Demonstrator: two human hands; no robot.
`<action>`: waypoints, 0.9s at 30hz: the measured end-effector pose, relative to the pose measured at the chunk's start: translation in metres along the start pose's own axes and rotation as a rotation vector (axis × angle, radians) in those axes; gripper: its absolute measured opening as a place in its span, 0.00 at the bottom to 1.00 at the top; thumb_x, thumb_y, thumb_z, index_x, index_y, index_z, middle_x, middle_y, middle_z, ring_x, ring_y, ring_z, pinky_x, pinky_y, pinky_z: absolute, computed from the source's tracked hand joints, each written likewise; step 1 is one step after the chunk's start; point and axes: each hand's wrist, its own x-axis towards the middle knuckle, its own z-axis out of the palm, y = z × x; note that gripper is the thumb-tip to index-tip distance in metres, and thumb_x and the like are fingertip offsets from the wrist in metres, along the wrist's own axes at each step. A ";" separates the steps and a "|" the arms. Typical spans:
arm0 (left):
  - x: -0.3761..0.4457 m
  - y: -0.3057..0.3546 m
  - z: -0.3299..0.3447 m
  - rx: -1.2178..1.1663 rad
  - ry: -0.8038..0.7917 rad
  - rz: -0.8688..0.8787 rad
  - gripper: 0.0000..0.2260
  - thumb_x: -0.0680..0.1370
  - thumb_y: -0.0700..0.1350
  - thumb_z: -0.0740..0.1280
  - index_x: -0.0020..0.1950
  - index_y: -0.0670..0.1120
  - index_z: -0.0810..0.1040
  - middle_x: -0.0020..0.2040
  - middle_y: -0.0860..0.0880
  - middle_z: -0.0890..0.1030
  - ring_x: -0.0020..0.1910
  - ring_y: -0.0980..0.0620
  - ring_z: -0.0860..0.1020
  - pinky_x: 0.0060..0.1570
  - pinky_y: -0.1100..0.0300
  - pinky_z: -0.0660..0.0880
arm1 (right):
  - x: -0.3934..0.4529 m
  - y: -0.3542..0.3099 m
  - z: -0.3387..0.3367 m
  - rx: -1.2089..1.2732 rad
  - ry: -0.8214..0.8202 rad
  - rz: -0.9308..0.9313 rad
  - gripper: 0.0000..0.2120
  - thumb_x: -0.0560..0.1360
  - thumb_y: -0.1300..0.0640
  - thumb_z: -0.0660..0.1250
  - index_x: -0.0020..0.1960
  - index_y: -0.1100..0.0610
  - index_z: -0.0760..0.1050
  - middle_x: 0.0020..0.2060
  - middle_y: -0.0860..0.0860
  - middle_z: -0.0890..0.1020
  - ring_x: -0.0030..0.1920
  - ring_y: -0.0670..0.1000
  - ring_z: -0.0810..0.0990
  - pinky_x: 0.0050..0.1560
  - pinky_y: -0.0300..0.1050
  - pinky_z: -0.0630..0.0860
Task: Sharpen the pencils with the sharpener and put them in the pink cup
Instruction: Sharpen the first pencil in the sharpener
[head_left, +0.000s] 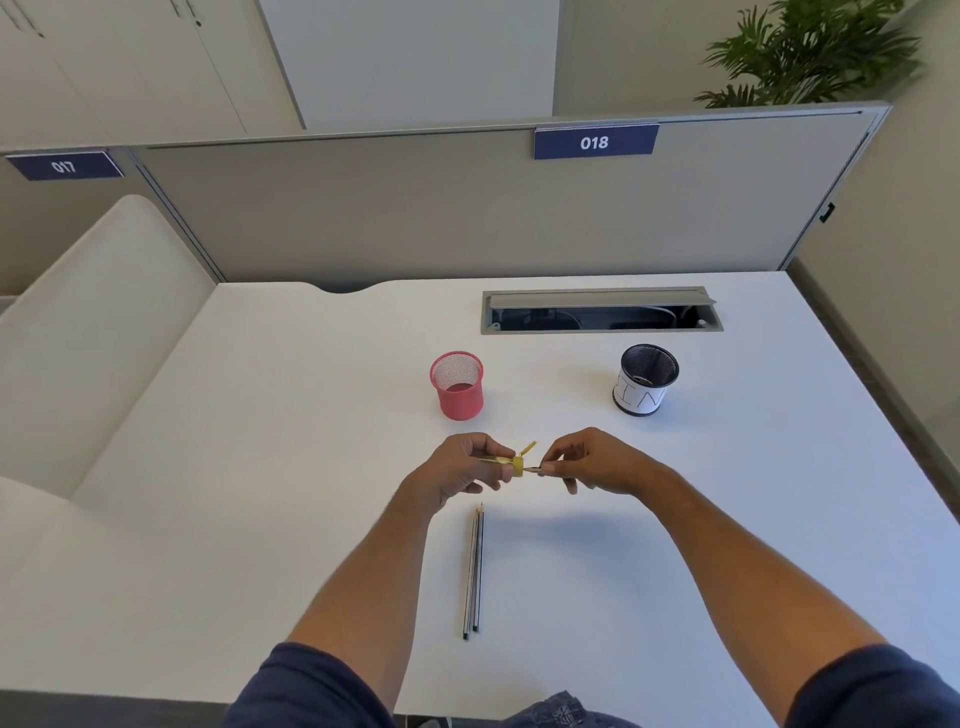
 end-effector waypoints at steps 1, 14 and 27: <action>0.000 0.000 0.000 -0.010 0.000 0.003 0.16 0.66 0.47 0.79 0.53 0.47 0.84 0.45 0.45 0.87 0.41 0.51 0.82 0.45 0.56 0.72 | 0.000 0.001 -0.001 0.017 0.004 -0.005 0.06 0.77 0.48 0.72 0.47 0.49 0.85 0.32 0.51 0.84 0.30 0.46 0.73 0.36 0.42 0.70; 0.003 -0.001 0.002 -0.104 -0.017 0.032 0.14 0.70 0.52 0.78 0.50 0.47 0.81 0.49 0.42 0.88 0.42 0.51 0.83 0.45 0.56 0.71 | -0.001 0.017 -0.003 0.057 0.023 -0.004 0.04 0.76 0.51 0.74 0.47 0.49 0.86 0.36 0.49 0.84 0.35 0.46 0.75 0.38 0.41 0.71; 0.007 -0.017 0.021 -0.062 -0.018 0.008 0.15 0.72 0.51 0.78 0.55 0.49 0.81 0.44 0.45 0.87 0.37 0.50 0.81 0.43 0.57 0.72 | -0.006 0.032 -0.020 0.254 0.299 -0.023 0.01 0.73 0.56 0.77 0.45 0.53 0.87 0.40 0.57 0.86 0.39 0.44 0.79 0.46 0.41 0.72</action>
